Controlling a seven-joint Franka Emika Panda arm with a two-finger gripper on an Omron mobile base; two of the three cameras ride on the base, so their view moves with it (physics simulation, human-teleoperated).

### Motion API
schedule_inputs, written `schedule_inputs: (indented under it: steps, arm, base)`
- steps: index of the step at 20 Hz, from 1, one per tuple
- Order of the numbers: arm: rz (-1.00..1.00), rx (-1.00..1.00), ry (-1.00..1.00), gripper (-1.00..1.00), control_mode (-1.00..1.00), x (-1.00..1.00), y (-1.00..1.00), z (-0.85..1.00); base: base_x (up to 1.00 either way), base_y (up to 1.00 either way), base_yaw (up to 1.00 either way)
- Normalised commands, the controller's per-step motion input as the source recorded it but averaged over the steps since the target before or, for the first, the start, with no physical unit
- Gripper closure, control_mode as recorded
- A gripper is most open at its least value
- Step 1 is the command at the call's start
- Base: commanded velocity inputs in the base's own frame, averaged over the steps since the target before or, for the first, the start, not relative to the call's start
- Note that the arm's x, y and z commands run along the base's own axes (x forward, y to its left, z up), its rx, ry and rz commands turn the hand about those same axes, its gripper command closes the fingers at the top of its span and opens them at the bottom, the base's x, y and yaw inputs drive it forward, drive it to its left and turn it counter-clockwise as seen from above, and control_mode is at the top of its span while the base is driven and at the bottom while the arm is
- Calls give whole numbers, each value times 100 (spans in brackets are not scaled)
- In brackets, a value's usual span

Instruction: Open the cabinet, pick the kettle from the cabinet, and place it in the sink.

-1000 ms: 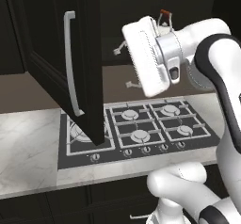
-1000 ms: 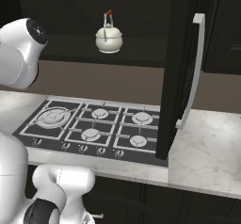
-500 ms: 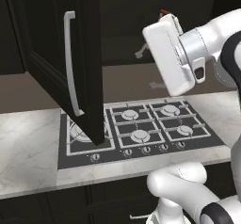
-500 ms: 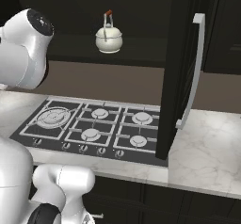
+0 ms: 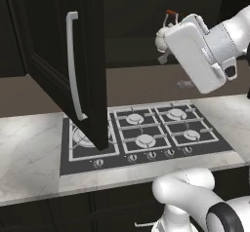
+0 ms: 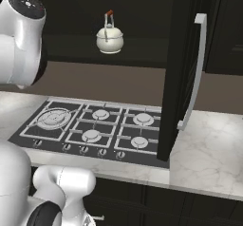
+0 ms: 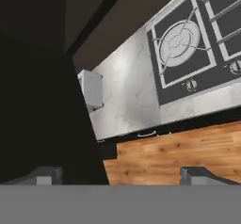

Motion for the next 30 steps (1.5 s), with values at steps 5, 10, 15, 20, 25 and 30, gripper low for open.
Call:
schedule_inputs:
  steps: [5,10,15,20,25,30]
  arm:
    - [1,-23,-28,-100,-100,-3,-36,0]
    - [1,-21,-23,-100,-100,0,-33,0]
    - [0,-19,-22,-100,-100,-5,-30,0]
    - [0,-20,-30,-100,-100,-11,-22,-4]
    - [-12,-14,-10,-100,-100,1,-17,0]
    - [-13,-7,0,-100,-100,0,-20,1]
  base:
    - [0,0,0]
    - [0,0,0]
    - [0,0,0]
    - [0,0,0]
    - [0,0,0]
    - [0,0,0]
